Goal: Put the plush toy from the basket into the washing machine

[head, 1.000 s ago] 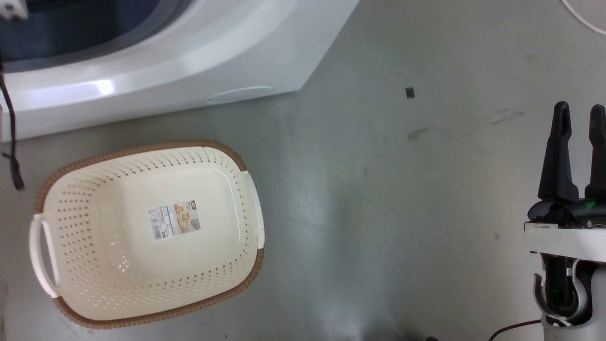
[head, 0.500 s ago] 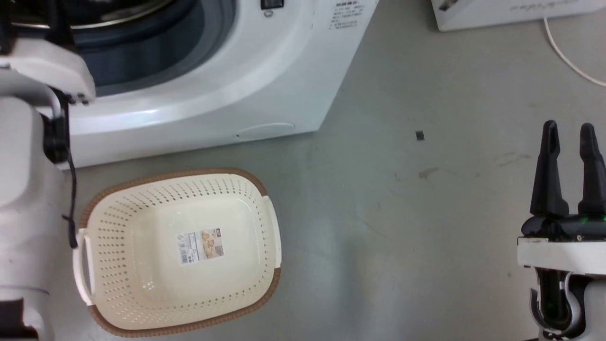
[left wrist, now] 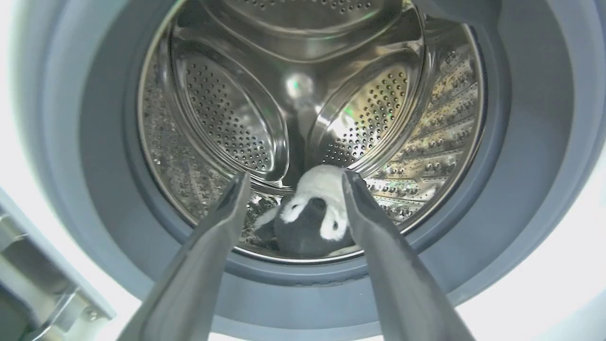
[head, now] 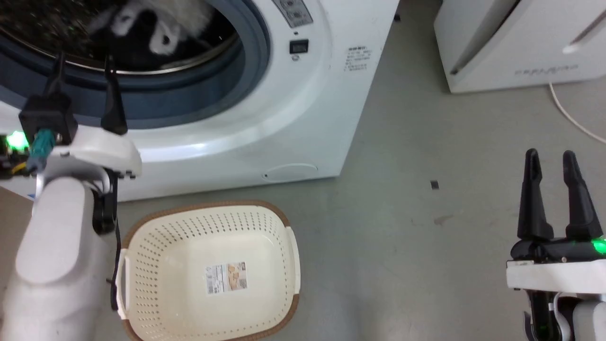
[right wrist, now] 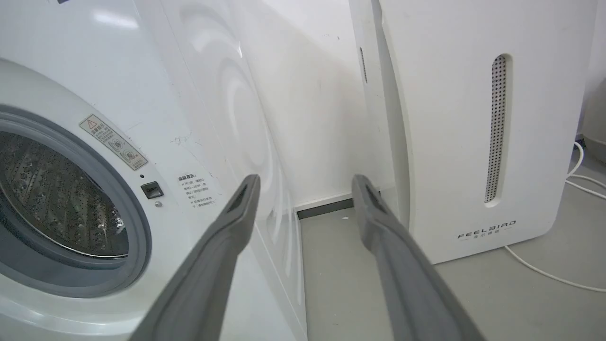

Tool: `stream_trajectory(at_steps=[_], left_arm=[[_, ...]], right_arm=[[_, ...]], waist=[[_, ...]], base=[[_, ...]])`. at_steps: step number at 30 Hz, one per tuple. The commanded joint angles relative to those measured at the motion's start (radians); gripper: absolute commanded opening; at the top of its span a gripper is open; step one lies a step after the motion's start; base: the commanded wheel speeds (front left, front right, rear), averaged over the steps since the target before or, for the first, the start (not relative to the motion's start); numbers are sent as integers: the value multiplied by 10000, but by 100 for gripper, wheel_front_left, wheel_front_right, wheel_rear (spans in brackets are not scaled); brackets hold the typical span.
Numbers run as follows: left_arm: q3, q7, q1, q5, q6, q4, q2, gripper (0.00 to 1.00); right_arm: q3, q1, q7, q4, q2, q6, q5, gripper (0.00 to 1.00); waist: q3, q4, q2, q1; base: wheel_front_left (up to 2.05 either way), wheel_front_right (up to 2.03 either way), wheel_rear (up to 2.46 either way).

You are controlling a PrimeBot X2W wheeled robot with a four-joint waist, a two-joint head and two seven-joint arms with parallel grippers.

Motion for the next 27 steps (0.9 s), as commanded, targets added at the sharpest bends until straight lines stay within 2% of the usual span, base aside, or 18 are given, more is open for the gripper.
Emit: stream_trajectory(at_steps=[1,4,14,21,27], left_arm=[[176,-53,456,71,6,-216,-75,100],[341,-53,1074,198,-84,-585,-194,100],[598,-53,3256,884,-226,-2164,-1097,100],[667,-53,4651,1313,-178,-2883,-1499,100],[1037,-53,5705,1264,-170,-3420,-1806,100]], right_arm=[[56,184,-46,6,-12,-7,-111,100],[45,382,-46,33,-12,-7,-172,100],[-68,1197,-46,87,-12,-7,-410,100],[-133,1632,-46,166,-12,-7,-458,100],[-114,1937,-46,210,-12,-7,-510,100]], waist=[[-429,164,0,1],[-802,249,0,1],[-2017,834,0,1],[-2567,1105,0,1],[-2984,1281,0,1]], base=[[0,0,0],[0,0,0],[0,0,0],[0,0,0],[0,0,0]])
